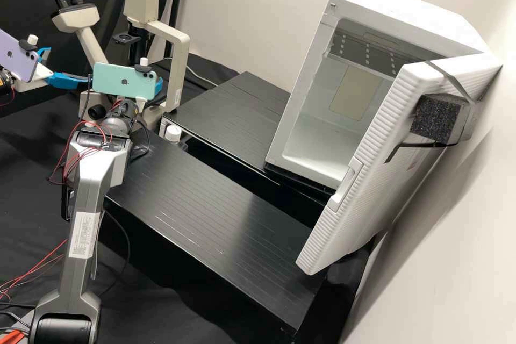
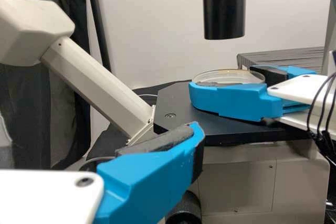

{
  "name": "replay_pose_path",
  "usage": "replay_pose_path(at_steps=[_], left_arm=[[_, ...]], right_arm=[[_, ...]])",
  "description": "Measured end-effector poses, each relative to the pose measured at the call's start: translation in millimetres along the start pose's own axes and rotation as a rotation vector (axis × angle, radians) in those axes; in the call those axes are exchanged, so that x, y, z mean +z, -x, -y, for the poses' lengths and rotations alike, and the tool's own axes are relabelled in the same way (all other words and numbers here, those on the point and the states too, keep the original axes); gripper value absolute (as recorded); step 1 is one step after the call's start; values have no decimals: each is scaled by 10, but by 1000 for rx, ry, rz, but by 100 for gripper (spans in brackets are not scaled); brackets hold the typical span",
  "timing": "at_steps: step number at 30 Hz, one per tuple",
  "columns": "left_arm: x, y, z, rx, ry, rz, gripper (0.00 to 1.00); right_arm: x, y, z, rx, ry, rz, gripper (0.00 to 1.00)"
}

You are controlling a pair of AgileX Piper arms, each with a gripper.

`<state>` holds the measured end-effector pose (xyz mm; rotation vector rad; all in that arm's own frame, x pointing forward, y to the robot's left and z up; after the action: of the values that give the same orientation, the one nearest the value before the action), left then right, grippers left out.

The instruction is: Take out the petri dish and place it under the microscope.

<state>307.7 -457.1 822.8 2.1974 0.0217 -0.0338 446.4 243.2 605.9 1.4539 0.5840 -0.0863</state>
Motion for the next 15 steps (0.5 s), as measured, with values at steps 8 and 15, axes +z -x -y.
replay_pose_path(at_steps=[8,15], left_arm=[[0,0,0,0,0,0,100],[0,0,0,0,0,0,100]], right_arm=[[-3,-3,1,-9,20,4,100],[-9,-8,-13,-7,38,10,100]])
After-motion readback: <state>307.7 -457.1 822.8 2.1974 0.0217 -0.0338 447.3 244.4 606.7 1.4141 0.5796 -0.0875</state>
